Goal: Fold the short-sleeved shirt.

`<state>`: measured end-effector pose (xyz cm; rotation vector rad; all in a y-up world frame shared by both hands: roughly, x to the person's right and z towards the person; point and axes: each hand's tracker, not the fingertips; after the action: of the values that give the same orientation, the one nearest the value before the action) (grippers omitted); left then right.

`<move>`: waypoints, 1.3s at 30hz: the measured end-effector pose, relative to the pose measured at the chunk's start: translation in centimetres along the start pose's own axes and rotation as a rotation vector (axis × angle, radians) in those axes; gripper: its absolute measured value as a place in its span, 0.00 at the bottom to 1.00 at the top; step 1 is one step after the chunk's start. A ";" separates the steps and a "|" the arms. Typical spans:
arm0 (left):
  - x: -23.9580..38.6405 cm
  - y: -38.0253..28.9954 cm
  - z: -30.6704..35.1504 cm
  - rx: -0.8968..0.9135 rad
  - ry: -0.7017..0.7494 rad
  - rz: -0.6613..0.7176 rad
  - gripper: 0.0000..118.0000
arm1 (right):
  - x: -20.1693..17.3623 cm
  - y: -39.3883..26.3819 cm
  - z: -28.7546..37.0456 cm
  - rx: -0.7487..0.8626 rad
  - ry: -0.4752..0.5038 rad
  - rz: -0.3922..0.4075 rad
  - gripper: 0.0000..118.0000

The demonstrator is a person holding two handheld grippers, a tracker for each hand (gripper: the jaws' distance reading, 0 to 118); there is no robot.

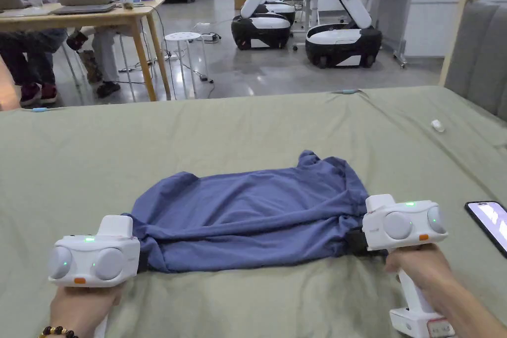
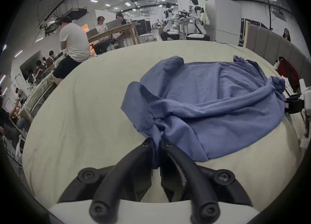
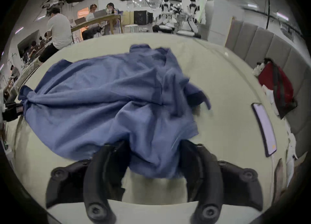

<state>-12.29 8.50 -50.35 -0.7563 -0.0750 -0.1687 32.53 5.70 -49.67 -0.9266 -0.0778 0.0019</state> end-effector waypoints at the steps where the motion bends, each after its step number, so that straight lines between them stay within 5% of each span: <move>1: -0.1 0.0 -0.4 -0.003 0.006 -0.003 0.05 | -0.2 -0.2 -0.2 0.014 -0.003 0.014 0.41; 3: -0.1 -0.3 -0.5 -0.008 0.013 -0.012 0.05 | -0.5 -0.5 0.3 0.041 -0.027 0.043 0.12; 4: -0.1 -0.6 -0.4 -0.011 0.011 -0.012 0.05 | -0.5 -0.7 0.7 0.054 -0.022 0.044 0.09; 12: -0.4 -3.1 3.1 0.026 0.046 -0.050 0.04 | -1.8 -5.0 6.4 0.120 -0.116 0.116 0.09; 25: -1.0 -13.9 13.9 0.034 0.006 -0.020 0.04 | -1.9 -18.6 17.8 0.121 -0.120 0.065 0.09; 33: -0.6 -15.9 12.6 0.002 0.001 -0.011 0.04 | -2.4 -19.8 15.7 0.079 -0.143 0.087 0.10; 35: -0.7 -15.8 12.5 0.005 0.006 -0.004 0.09 | -2.4 -19.9 15.6 0.087 -0.148 0.087 0.24; 36: -0.9 -15.6 12.7 0.010 0.010 0.004 0.18 | -2.3 -19.9 15.9 0.102 -0.147 0.081 0.40; 37: -0.9 -15.6 12.8 0.019 0.022 0.006 0.47 | -2.2 -19.8 16.5 0.119 -0.159 0.068 0.68; 39: -1.2 -15.2 13.1 0.046 0.075 -0.020 0.94 | -1.7 -19.4 18.0 0.162 -0.150 0.039 0.97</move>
<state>-16.27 6.80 -30.72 -0.7025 -0.0152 -0.2132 29.03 8.33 -23.53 -0.7650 -0.1961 0.1125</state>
